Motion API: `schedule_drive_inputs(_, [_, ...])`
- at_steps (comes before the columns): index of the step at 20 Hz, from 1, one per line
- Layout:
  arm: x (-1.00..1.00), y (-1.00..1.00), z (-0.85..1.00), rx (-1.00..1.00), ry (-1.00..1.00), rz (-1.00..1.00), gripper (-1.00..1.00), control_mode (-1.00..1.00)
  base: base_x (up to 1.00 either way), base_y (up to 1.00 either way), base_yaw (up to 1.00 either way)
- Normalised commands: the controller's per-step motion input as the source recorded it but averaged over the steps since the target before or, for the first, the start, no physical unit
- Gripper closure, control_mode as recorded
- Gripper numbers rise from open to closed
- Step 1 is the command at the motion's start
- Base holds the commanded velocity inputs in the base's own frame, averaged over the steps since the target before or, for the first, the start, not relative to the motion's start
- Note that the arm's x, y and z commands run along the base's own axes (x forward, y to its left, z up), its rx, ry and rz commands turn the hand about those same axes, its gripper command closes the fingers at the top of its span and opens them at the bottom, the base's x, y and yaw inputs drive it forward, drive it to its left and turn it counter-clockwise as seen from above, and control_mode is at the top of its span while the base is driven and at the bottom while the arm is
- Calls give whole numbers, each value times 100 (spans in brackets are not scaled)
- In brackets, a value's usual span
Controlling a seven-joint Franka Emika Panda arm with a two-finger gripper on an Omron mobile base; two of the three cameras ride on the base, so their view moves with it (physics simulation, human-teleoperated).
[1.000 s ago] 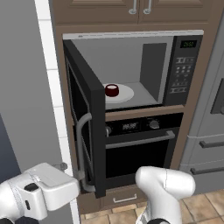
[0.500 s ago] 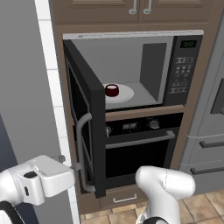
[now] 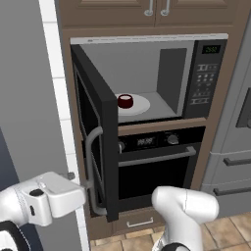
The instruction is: Pick the mug from the counter and place it inside the microwave. Then close the microwave.
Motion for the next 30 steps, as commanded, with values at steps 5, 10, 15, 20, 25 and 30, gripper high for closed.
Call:
schedule_drive_inputs(5, [0,-35,1,0,0,0,-100,-100,0,0,0])
schedule_drive_inputs(10, [0,-46,3,0,0,0,-100,-100,0,0,0])
schedule_drive_inputs(15, [0,-55,5,0,0,0,-100,-100,0,0,0])
schedule_drive_inputs(20, [1,-69,10,0,0,0,-100,-100,0,0,0])
schedule_drive_inputs(25, [18,-82,11,0,0,5,-100,-100,0,0,0])
schedule_drive_inputs(30, [33,-81,10,0,1,11,-100,-100,0,0,0])
